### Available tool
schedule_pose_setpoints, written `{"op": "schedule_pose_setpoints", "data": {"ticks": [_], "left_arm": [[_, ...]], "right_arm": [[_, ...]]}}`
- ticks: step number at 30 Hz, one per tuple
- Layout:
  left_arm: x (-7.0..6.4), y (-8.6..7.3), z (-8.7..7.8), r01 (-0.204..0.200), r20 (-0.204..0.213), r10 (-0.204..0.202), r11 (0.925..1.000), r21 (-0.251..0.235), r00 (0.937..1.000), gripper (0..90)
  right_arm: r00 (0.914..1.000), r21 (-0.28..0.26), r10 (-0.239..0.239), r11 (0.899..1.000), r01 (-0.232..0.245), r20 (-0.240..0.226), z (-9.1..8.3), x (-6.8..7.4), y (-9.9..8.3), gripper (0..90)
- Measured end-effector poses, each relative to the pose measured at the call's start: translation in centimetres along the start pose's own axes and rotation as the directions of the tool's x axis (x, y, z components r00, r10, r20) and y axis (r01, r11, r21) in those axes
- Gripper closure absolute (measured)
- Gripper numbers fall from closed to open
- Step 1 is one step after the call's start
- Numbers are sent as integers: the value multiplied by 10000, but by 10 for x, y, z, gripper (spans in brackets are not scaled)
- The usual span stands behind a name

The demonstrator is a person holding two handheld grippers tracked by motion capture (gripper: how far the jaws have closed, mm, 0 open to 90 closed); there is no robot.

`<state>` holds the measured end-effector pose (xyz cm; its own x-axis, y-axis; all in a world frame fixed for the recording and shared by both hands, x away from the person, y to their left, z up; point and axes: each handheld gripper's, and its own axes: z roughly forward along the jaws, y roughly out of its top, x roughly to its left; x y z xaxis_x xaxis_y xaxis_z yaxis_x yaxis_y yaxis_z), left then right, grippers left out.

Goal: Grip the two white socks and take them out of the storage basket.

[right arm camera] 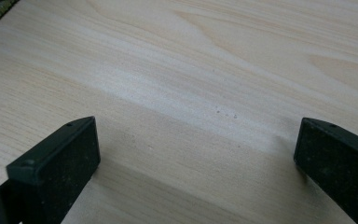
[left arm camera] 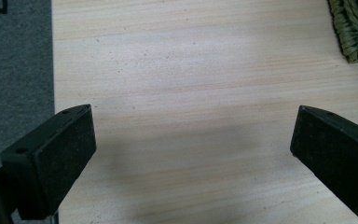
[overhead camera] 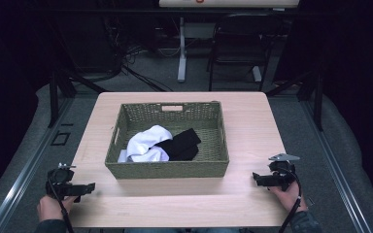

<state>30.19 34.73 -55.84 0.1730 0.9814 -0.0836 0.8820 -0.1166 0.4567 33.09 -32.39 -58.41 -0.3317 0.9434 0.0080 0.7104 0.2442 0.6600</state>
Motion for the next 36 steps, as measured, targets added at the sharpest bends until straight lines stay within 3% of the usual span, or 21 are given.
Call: {"op": "schedule_pose_setpoints", "data": {"ticks": [29,32,36], "left_arm": [[-2,5,1,-363,191,363,9993,-18,9992,2],[-2,5,-2,-291,346,290,9996,25,9990,3],[-3,13,-17,-221,516,225,9997,-86,9984,2]], "right_arm": [[10000,-6,-37,10000,37,-36,3,0,3,0],[10000,38,-72,10000,72,-48,2,0,3,0],[10000,39,-21,10000,21,18,0,0,1,0]]}}
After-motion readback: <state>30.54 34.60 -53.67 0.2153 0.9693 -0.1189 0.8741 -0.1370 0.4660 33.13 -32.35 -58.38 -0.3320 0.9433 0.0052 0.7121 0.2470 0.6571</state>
